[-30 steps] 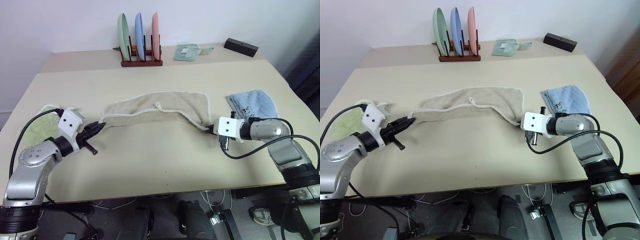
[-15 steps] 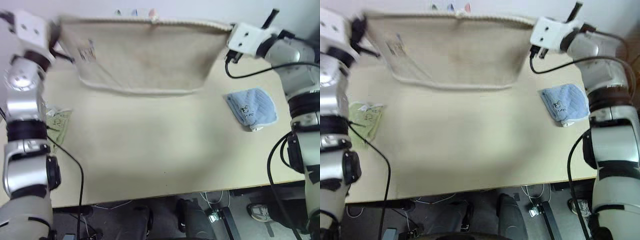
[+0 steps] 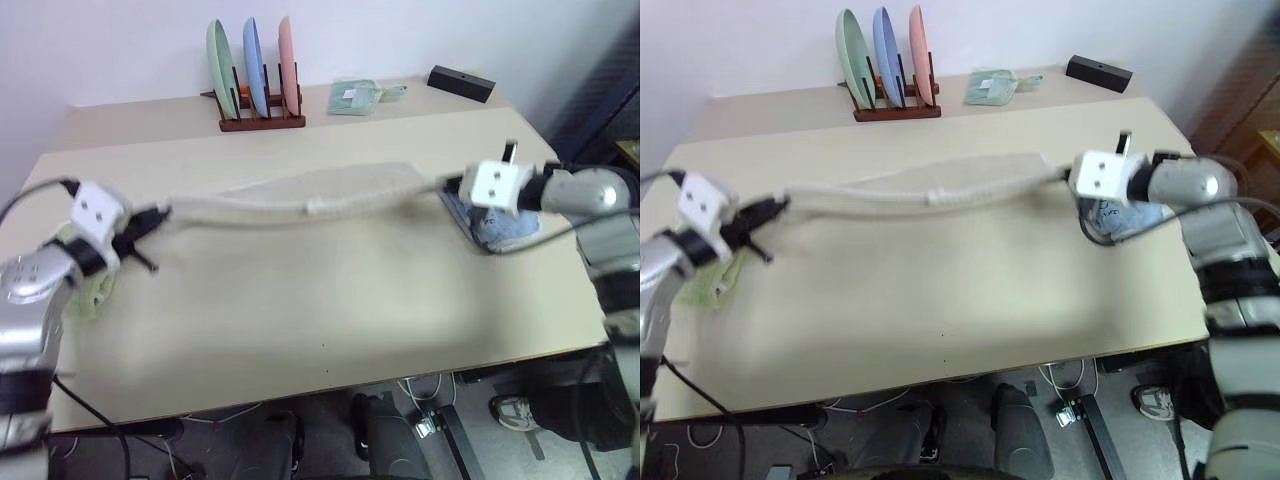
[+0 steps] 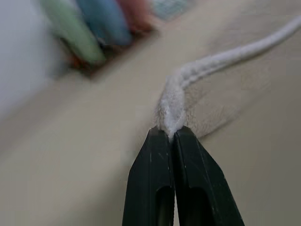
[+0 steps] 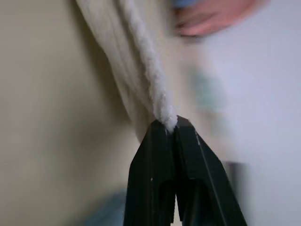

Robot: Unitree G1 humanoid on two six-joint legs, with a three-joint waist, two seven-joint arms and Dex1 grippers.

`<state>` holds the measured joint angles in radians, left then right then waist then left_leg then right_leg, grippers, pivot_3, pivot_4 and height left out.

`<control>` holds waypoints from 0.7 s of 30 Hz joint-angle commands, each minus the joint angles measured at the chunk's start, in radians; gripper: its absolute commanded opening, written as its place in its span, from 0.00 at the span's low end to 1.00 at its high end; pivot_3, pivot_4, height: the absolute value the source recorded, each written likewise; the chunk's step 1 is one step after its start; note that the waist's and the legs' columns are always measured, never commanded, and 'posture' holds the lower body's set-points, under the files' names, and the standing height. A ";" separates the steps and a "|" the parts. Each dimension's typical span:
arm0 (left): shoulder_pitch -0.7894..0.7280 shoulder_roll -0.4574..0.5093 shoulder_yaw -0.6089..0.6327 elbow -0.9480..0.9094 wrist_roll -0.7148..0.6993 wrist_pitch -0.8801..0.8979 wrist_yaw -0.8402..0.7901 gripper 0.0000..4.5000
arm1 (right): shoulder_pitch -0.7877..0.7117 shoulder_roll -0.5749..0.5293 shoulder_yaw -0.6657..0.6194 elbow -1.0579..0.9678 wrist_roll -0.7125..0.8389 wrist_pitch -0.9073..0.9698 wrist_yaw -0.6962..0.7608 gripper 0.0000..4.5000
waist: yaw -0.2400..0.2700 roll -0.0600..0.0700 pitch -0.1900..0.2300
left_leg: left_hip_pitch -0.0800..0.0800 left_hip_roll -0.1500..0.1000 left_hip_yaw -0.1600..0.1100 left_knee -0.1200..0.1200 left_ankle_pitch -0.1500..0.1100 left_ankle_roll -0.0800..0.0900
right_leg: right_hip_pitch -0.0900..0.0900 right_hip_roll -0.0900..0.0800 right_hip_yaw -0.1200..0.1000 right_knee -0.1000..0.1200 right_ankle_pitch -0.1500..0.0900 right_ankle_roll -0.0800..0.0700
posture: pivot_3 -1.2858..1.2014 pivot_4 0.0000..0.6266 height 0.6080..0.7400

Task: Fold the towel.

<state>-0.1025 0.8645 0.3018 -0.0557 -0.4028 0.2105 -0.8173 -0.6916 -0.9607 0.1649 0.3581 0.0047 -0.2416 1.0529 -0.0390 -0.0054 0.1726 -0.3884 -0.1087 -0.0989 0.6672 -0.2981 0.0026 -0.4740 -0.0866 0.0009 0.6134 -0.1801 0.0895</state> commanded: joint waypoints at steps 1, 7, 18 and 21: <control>0.175 0.064 0.114 -0.209 -0.094 0.145 -0.086 0.00 | 0.115 -0.107 -0.077 -0.238 0.153 0.229 0.157 0.01 | 0.007 0.000 0.000 | 0.000 0.000 0.000 0.001 0.000 0.000 | 0.001 0.000 0.000 0.000 0.000 0.000 | 0.52 0.24 1.00; 0.417 0.101 0.200 -0.353 -0.130 0.286 -0.153 0.00 | 0.329 -0.255 -0.132 -0.421 0.253 0.447 0.300 0.01 | 0.034 0.002 0.001 | 0.018 0.002 0.004 -0.001 -0.006 0.010 | 0.018 0.000 0.000 -0.004 -0.001 0.000 | 0.52 0.24 1.00; 0.213 0.009 0.150 -0.203 -0.035 0.221 -0.011 0.00 | 0.081 -0.071 -0.049 -0.175 0.086 0.316 0.181 0.01 | 0.039 0.001 0.000 | 0.017 0.002 0.008 0.000 -0.006 0.009 | 0.016 -0.001 0.000 -0.004 -0.001 0.000 | 0.52 0.24 1.00; 0.071 -0.011 0.057 -0.069 0.047 0.165 0.034 0.00 | -0.045 0.030 0.022 0.027 -0.034 0.204 0.099 0.01 | 0.041 0.001 0.000 | 0.018 0.002 0.009 0.000 -0.003 0.004 | 0.015 -0.001 0.001 -0.003 0.000 0.000 | 0.52 0.24 1.00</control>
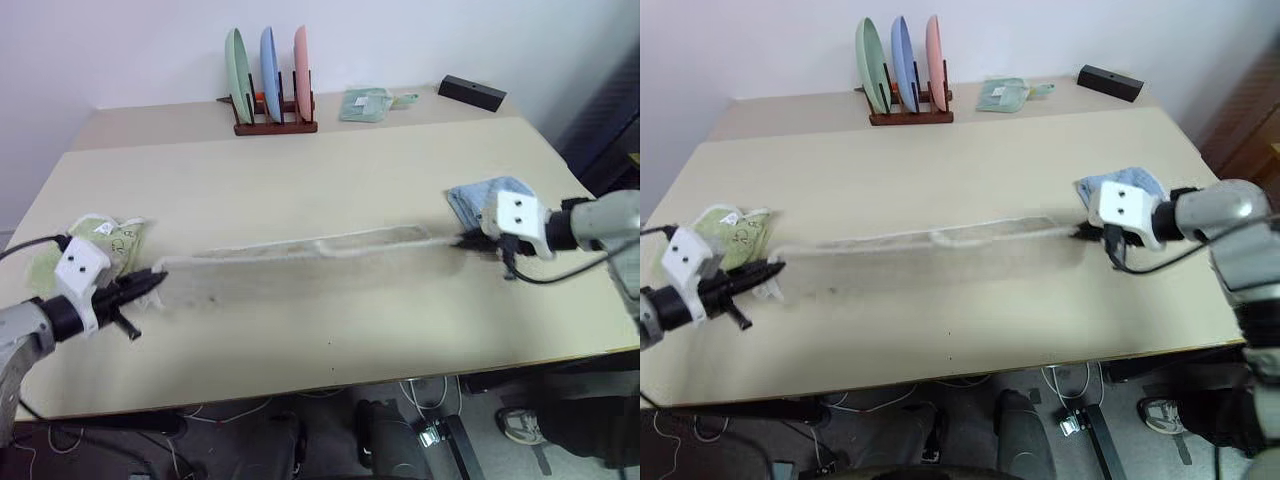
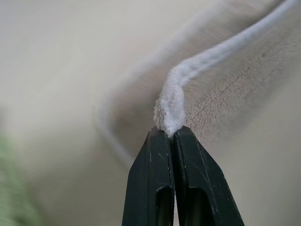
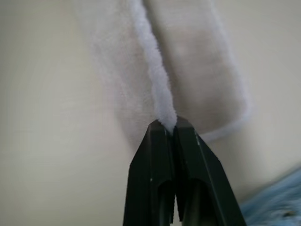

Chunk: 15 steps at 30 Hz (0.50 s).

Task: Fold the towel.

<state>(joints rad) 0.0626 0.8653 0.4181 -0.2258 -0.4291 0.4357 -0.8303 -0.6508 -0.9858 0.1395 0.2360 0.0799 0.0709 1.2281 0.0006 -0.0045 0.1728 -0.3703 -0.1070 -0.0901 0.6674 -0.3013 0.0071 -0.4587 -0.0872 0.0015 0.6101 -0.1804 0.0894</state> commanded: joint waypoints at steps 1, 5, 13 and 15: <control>-0.130 -0.020 -0.076 0.137 0.086 -0.064 0.058 0.00 | -0.112 0.072 0.065 0.203 -0.143 -0.150 -0.094 0.01 | 0.004 0.000 0.000 | 0.000 0.000 0.001 0.000 0.000 -0.001 | -0.001 0.000 0.000 0.000 0.000 0.000 | 0.52 0.24 1.00; -0.185 -0.018 -0.127 0.213 0.116 -0.093 0.033 0.00 | -0.193 0.139 0.090 0.366 -0.182 -0.235 -0.113 0.01 | 0.004 0.000 0.000 | -0.004 -0.001 0.002 -0.001 0.001 -0.001 | -0.005 -0.001 0.000 0.001 0.000 0.000 | 0.52 0.24 1.00; -0.215 -0.033 -0.176 0.301 0.155 -0.131 0.030 0.00 | -0.291 0.229 0.113 0.593 -0.242 -0.365 -0.155 0.01 | -0.014 0.000 0.000 | -0.003 0.000 0.004 -0.001 0.000 0.000 | -0.005 -0.001 0.000 0.000 0.000 0.000 | 0.52 0.24 1.00; -0.229 -0.047 -0.179 0.313 0.153 -0.126 0.041 0.00 | -0.298 0.236 0.112 0.616 -0.250 -0.380 -0.161 0.01 | -0.014 0.000 0.000 | -0.003 0.000 0.004 -0.001 0.000 0.000 | -0.005 0.000 0.000 0.001 0.000 0.000 | 0.52 0.24 1.00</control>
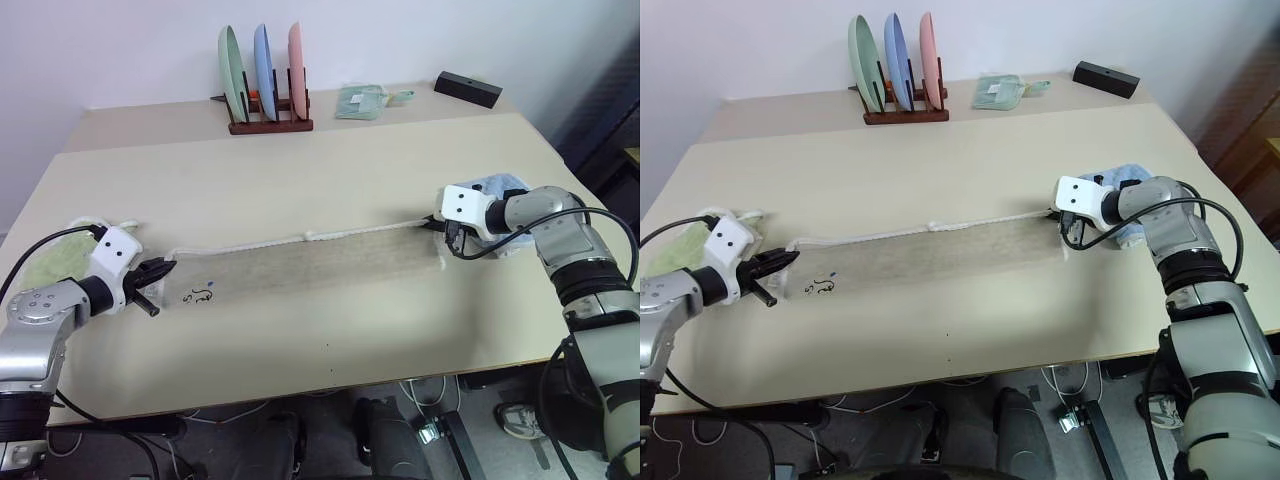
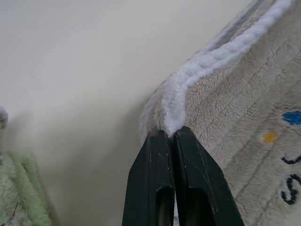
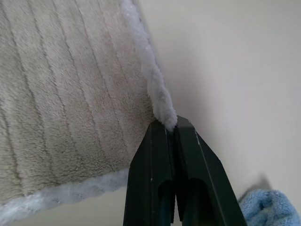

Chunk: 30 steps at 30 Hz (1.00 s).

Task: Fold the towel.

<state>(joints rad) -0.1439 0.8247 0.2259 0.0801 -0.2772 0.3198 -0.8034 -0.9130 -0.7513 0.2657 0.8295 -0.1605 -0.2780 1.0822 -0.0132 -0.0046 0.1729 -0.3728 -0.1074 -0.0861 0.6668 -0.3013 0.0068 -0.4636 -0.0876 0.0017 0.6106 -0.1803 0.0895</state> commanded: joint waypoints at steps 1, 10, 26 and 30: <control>-0.028 -0.012 0.012 0.012 0.002 -0.005 0.019 0.00 | -0.038 0.004 -0.015 0.031 -0.014 -0.036 -0.018 0.01 | 0.000 0.000 0.000 | 0.000 0.000 0.000 0.000 0.000 0.000 | 0.000 0.000 0.000 0.000 0.000 0.000 | 0.52 0.24 1.00; -0.071 -0.088 0.066 0.032 0.000 -0.017 0.145 0.66 | -0.015 -0.043 -0.050 -0.009 -0.036 0.021 -0.071 0.54 | 0.002 0.000 0.000 | 0.000 0.000 0.000 0.000 0.000 0.000 | 0.000 0.000 0.000 0.000 0.000 0.000 | 0.52 0.24 1.00; -0.034 -0.229 0.020 -0.303 -0.106 0.018 0.212 0.76 | 0.631 0.012 -0.620 -1.050 0.740 1.161 -0.166 0.93 | 0.031 -0.004 -0.003 | 0.000 0.003 -0.005 0.000 -0.002 -0.002 | 0.002 0.001 0.000 0.001 0.000 0.000 | 0.52 0.24 1.00; -0.051 -0.259 -0.121 -0.409 -0.128 0.052 0.137 0.76 | 0.795 0.116 -0.706 -1.245 0.920 1.408 -0.298 0.99 | 0.050 -0.003 -0.003 | -0.001 0.000 0.000 0.005 -0.006 0.004 | 0.002 -0.001 0.004 0.000 0.000 0.000 | 0.52 0.24 1.00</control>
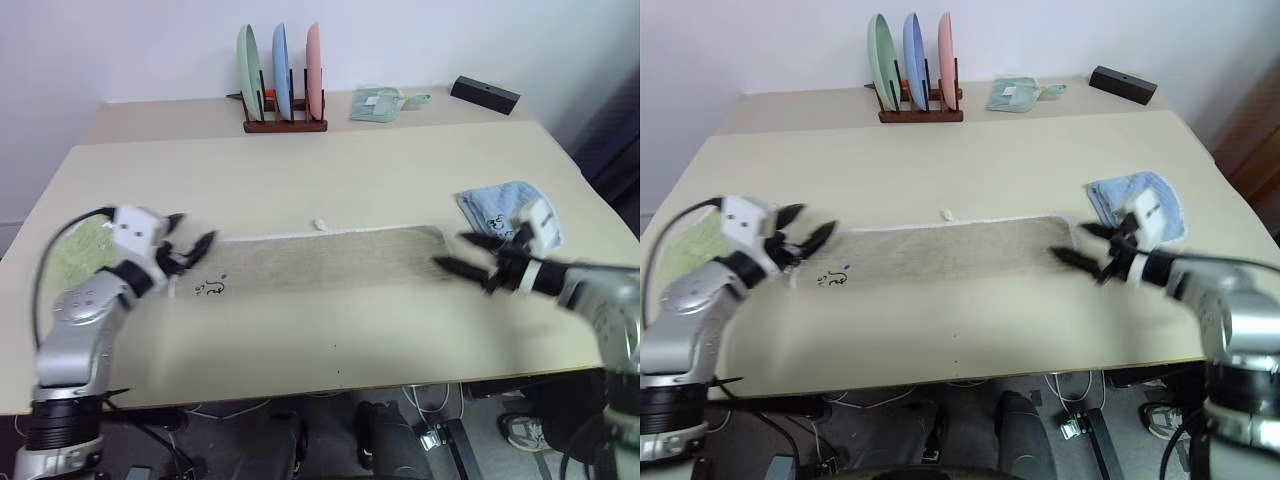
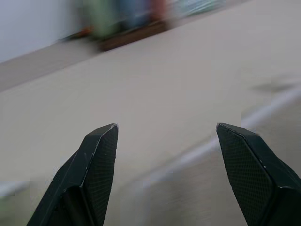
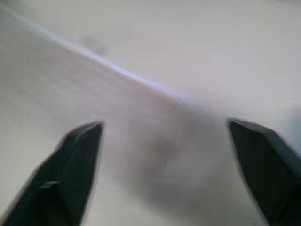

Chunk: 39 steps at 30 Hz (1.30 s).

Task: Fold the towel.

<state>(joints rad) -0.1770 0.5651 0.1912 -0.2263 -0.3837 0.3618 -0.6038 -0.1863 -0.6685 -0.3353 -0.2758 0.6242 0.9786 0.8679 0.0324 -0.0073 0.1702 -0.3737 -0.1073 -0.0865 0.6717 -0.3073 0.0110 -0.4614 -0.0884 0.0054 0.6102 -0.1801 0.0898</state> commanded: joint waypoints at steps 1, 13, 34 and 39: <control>-0.026 -0.016 -0.140 -0.138 -0.042 0.026 -0.092 0.76 | 0.100 0.077 -0.130 -0.164 0.177 0.209 -0.135 0.99 | 0.007 0.000 0.000 | 0.001 0.000 0.000 0.001 -0.001 0.002 | 0.001 0.001 0.000 0.000 0.000 0.001 | 0.52 0.24 1.00; -0.054 -0.047 -0.287 -0.176 -0.065 0.046 -0.201 0.76 | -0.088 0.412 -0.362 -0.030 0.219 0.475 -0.673 0.99 | 0.005 0.001 -0.001 | 0.002 0.002 0.003 0.009 -0.003 0.005 | 0.003 0.006 0.003 0.002 0.002 0.003 | 0.52 0.24 1.00; 0.016 -0.071 -0.274 -0.155 -0.045 0.000 -0.182 0.76 | -0.269 0.477 -0.481 0.071 0.213 0.321 -0.950 0.00 | -0.007 0.003 -0.002 | 0.001 0.002 0.004 0.009 -0.004 0.007 | 0.003 0.006 0.004 0.002 0.002 0.003 | 0.52 0.24 1.00; 0.018 -0.067 -0.273 -0.143 -0.042 -0.002 -0.187 0.76 | -0.189 0.154 -0.261 0.024 0.152 0.213 -0.666 0.00 | -0.011 0.008 -0.001 | 0.000 0.001 0.005 0.009 -0.005 0.008 | 0.003 0.005 0.004 0.001 0.001 0.004 | 0.52 0.24 1.00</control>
<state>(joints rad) -0.1561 0.4989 -0.0945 -0.3582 -0.4247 0.3810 -0.7856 -0.3824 -0.4450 -0.6571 -0.1836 0.7999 1.2538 0.0952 0.0212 0.0002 0.1691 -0.3732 -0.1072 -0.0812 0.6811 -0.3125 0.0205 -0.4579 -0.0831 0.0087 0.6107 -0.1788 0.0937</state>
